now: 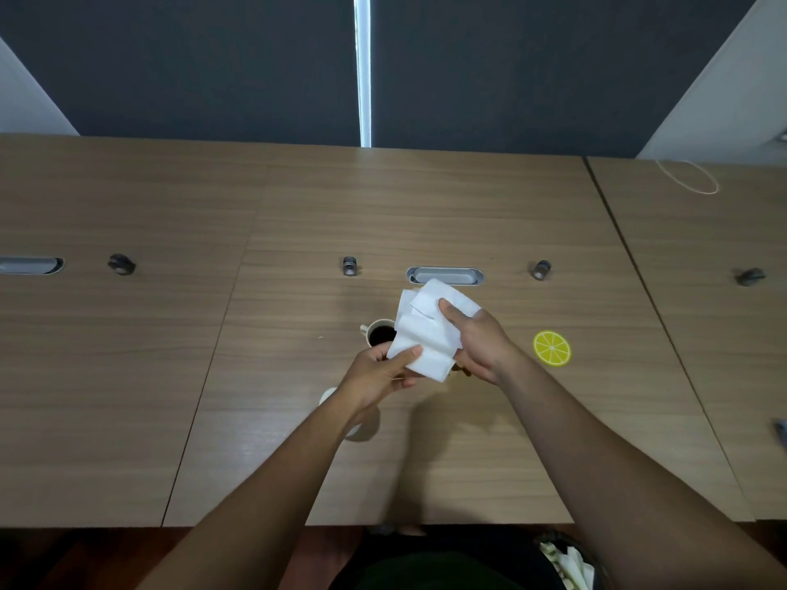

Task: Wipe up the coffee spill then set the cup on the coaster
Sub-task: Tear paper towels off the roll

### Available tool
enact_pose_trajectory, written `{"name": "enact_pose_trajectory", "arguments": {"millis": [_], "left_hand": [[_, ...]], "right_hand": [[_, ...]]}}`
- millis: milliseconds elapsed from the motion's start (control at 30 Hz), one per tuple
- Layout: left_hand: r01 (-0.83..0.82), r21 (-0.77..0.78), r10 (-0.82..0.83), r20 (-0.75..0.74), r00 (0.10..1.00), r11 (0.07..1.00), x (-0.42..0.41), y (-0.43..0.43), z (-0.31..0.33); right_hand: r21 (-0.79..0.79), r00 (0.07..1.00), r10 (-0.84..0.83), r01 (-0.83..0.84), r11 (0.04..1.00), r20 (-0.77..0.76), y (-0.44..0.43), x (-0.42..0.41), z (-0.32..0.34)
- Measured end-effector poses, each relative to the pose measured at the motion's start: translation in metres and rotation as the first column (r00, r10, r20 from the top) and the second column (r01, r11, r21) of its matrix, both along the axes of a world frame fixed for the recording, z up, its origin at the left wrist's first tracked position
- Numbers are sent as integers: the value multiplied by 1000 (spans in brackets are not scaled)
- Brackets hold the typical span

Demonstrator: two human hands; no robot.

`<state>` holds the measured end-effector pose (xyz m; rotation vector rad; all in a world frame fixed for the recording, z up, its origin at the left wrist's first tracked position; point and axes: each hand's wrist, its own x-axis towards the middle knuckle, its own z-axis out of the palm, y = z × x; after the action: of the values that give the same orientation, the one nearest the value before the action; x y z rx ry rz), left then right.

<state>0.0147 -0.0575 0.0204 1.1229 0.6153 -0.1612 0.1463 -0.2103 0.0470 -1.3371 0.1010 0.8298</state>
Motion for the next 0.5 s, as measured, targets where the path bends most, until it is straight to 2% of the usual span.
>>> {"name": "enact_pose_trajectory", "arguments": {"millis": [67, 133, 233, 333, 400, 467, 500], "left_hand": [[-25, -56, 24, -22, 999, 998, 6, -1, 5], [-21, -137, 18, -30, 999, 990, 12, 1, 8], [20, -262, -26, -19, 999, 965, 17, 7, 17], [-21, -412, -25, -104, 994, 911, 20, 16, 27], [-77, -488, -11, -174, 985, 869, 19, 23, 28], [-76, -491, -31, -207, 978, 868, 17, 27, 30], [-56, -424, -41, -217, 975, 904, 17, 28, 29]], "right_hand": [[-175, 972, 103, -66, 982, 212, -1, -4, 1], [-332, 903, 253, -134, 934, 347, -3, -9, 2], [-444, 854, 388, -215, 870, 347, 1, -15, -1], [-389, 857, 441, -323, 863, 266, 3, -19, 1], [-362, 799, 525, -415, 835, 295, -2, -19, 1], [-390, 743, 578, -449, 804, 338, -8, -17, -5], [-414, 743, 569, -421, 807, 353, -11, -16, -7]]}}
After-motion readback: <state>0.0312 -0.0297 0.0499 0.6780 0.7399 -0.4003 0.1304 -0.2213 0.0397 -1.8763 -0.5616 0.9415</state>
